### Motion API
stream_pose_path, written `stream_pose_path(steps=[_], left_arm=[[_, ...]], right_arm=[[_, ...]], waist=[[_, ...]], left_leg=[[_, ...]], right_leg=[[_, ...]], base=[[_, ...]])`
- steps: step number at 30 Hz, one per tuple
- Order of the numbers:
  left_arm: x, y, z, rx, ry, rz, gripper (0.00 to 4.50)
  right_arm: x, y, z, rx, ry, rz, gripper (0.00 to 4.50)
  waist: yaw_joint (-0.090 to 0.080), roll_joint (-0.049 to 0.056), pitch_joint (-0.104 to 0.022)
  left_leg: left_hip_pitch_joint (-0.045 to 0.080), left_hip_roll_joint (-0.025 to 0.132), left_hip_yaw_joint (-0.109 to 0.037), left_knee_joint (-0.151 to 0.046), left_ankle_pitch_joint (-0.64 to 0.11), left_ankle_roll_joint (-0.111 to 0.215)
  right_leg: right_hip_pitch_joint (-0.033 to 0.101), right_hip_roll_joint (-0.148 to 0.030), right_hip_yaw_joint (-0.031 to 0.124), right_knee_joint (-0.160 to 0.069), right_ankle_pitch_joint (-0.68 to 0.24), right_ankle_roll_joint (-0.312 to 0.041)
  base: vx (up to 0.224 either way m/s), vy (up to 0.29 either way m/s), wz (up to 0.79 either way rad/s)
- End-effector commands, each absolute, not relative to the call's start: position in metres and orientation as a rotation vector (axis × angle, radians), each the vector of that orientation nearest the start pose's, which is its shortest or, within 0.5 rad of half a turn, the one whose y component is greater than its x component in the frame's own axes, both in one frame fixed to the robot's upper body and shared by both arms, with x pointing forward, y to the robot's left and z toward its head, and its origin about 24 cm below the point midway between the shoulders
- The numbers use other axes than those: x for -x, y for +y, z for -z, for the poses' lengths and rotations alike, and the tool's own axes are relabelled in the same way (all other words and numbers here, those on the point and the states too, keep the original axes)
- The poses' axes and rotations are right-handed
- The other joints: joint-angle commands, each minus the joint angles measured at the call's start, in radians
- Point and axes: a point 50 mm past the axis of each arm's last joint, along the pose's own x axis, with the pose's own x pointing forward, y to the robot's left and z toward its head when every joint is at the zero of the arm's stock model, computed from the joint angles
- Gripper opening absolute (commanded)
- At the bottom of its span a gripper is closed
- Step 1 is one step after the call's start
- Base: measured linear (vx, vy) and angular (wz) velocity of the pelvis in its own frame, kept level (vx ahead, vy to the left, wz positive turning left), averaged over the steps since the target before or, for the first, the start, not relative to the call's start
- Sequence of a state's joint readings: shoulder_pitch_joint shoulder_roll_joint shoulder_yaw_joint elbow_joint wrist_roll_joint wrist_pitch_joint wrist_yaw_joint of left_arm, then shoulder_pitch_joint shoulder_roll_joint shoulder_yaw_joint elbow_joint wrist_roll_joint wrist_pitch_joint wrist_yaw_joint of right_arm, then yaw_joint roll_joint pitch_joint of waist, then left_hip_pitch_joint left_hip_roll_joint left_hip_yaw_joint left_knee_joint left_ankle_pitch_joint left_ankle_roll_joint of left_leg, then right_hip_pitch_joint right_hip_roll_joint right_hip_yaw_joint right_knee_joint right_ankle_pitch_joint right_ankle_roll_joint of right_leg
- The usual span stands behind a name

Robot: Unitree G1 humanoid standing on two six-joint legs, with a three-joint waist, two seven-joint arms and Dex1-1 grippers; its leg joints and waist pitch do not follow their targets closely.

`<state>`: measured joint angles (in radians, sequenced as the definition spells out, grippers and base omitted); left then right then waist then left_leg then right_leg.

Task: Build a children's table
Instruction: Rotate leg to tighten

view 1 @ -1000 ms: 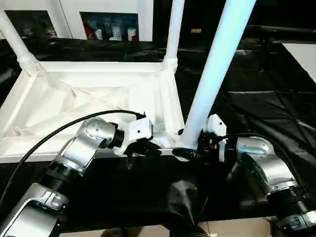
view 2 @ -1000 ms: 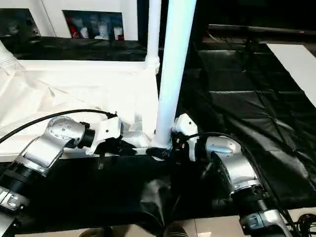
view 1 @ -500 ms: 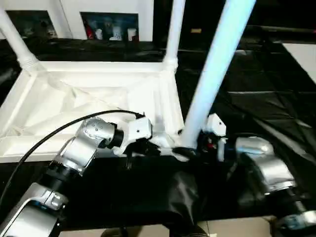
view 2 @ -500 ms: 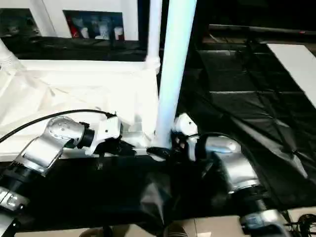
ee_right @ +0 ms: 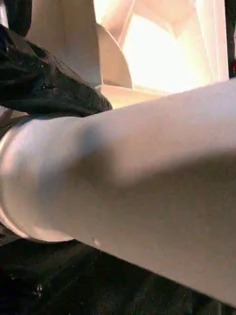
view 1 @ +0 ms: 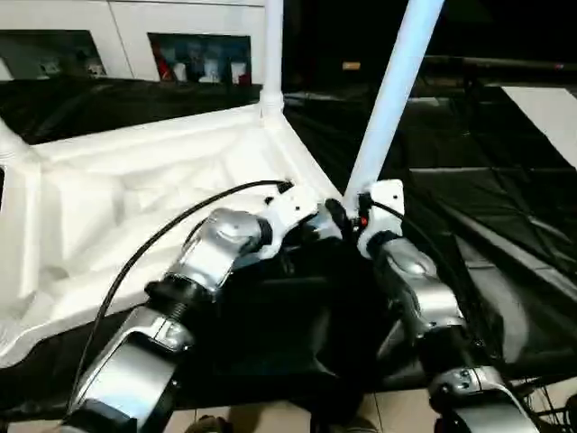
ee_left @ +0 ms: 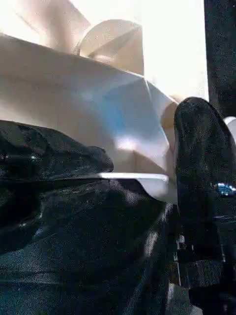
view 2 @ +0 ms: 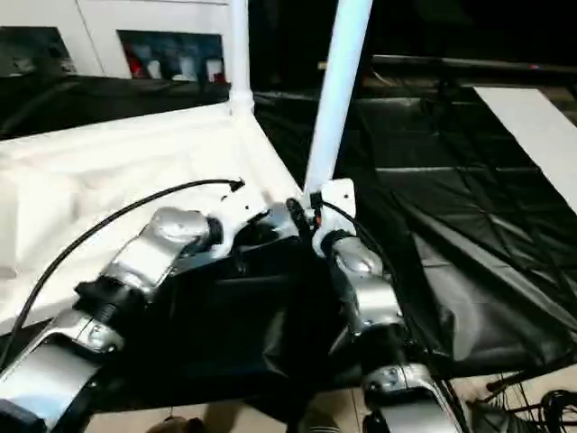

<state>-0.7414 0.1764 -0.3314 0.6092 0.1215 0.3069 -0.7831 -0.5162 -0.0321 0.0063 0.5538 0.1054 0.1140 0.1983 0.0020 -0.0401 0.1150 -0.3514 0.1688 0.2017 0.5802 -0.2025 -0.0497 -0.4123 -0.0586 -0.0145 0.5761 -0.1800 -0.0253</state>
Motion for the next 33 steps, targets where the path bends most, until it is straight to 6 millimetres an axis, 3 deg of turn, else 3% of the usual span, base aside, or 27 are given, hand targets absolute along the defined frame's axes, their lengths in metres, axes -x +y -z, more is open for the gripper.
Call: stream_pose_path(steps=[1,2,5,11,13,14,18,19,21,23,26,29,31,33], left_arm=[[-0.341,0.080,-0.049,-0.489,0.494,0.978,0.00],[-0.341,0.080,-0.049,-0.489,0.494,0.978,0.00],[-0.339,0.086,-0.052,-0.495,0.483,1.010,0.00],[-0.334,0.096,-0.056,-0.524,0.468,1.087,0.00],[-0.330,0.102,-0.058,-0.534,0.454,1.152,0.00],[-0.329,0.102,-0.058,-0.534,0.452,1.156,0.00],[-0.323,0.107,-0.061,-0.542,0.456,1.234,0.00],[-0.317,0.108,-0.064,-0.540,0.443,1.304,0.00],[-0.309,0.109,-0.068,-0.525,0.427,1.394,0.00],[-0.305,0.111,-0.070,-0.524,0.435,1.438,0.00],[-0.300,0.113,-0.072,-0.521,0.443,1.480,0.00],[-0.298,0.114,-0.073,-0.514,0.448,1.493,0.00],[-0.296,0.115,-0.072,-0.513,0.454,1.500,0.00],[-0.295,0.116,-0.072,-0.514,0.457,1.501,0.00]], right_arm=[[-0.331,-0.093,-0.037,-0.036,0.217,-0.454,2.73],[-0.331,-0.093,-0.037,-0.036,0.217,-0.454,2.73],[-0.330,-0.094,-0.049,-0.064,0.155,-0.535,3.42],[-0.328,-0.103,-0.061,0.003,0.142,-0.685,3.90],[-0.324,-0.114,-0.066,0.064,0.158,-0.819,4.13],[-0.324,-0.114,-0.066,0.067,0.159,-0.824,4.26],[-0.315,-0.124,-0.071,0.123,0.162,-0.985,4.26],[-0.309,-0.129,-0.073,0.142,0.171,-1.064,4.26],[-0.302,-0.132,-0.074,0.148,0.184,-1.138,4.26],[-0.300,-0.133,-0.074,0.155,0.194,-1.169,4.26],[-0.296,-0.134,-0.073,0.157,0.208,-1.217,4.26],[-0.294,-0.133,-0.073,0.157,0.212,-1.247,4.26],[-0.292,-0.133,-0.072,0.144,0.227,-1.271,4.26],[-0.291,-0.133,-0.072,0.142,0.234,-1.284,3.93]], waist=[[0.000,0.002,-0.042],[0.002,0.003,-0.041],[0.005,0.000,-0.043],[0.004,-0.001,-0.048],[0.006,-0.002,-0.049],[0.006,0.000,-0.052],[0.006,-0.001,-0.057],[0.009,-0.001,-0.058],[0.009,-0.002,-0.059],[0.005,0.000,-0.058],[0.008,0.000,-0.056],[0.009,0.002,-0.052],[0.009,0.002,-0.053],[0.009,0.002,-0.055]], left_leg=[[0.006,0.055,-0.032,-0.088,-0.282,0.027],[0.005,0.055,-0.032,-0.088,-0.280,0.031],[0.004,0.056,-0.030,-0.086,-0.248,0.048],[-0.003,0.057,-0.027,-0.081,-0.180,0.077],[-0.003,0.057,-0.024,-0.078,-0.149,0.092],[-0.004,0.058,-0.023,-0.076,-0.119,0.103],[-0.003,0.058,-0.018,-0.069,-0.053,0.136],[-0.005,0.060,-0.017,-0.066,-0.021,0.158],[-0.010,0.062,-0.019,-0.065,0.002,0.179],[-0.005,0.064,-0.017,-0.064,-0.001,0.187],[-0.004,0.065,-0.015,-0.062,-0.008,0.182],[-0.002,0.067,-0.017,-0.067,-0.074,0.140],[-0.003,0.066,-0.018,-0.067,-0.080,0.127],[-0.003,0.065,-0.018,-0.066,-0.067,0.127]], right_leg=[[0.025,-0.077,0.042,-0.079,-0.363,-0.157],[0.026,-0.078,0.042,-0.079,-0.362,-0.158],[0.030,-0.079,0.044,-0.077,-0.340,-0.168],[0.038,-0.077,0.041,-0.066,-0.256,-0.205],[0.043,-0.076,0.039,-0.064,-0.221,-0.219],[0.045,-0.077,0.040,-0.056,-0.168,-0.234],[0.049,-0.074,0.038,-0.041,-0.021,-0.281],[0.052,-0.074,0.038,-0.033,0.039,-0.298],[0.056,-0.076,0.037,-0.025,0.077,-0.307],[0.048,-0.075,0.035,-0.027,0.071,-0.317],[0.043,-0.074,0.035,-0.028,0.049,-0.324],[0.041,-0.075,0.036,-0.038,-0.066,-0.303],[0.042,-0.076,0.037,-0.038,-0.076,-0.297],[0.043,-0.075,0.037,-0.035,-0.054,-0.295]], base=[[0.000,0.000,0.00],[0.000,0.000,0.00],[0.000,0.000,0.00],[0.000,0.000,0.00],[0.000,0.000,0.00],[0.000,0.000,0.00],[0.000,0.000,0.00],[0.000,0.000,0.00],[0.000,0.000,0.00],[0.000,0.000,0.00],[0.000,0.000,0.00],[0.000,0.000,0.00],[0.000,0.000,0.00],[0.000,0.000,0.00]])
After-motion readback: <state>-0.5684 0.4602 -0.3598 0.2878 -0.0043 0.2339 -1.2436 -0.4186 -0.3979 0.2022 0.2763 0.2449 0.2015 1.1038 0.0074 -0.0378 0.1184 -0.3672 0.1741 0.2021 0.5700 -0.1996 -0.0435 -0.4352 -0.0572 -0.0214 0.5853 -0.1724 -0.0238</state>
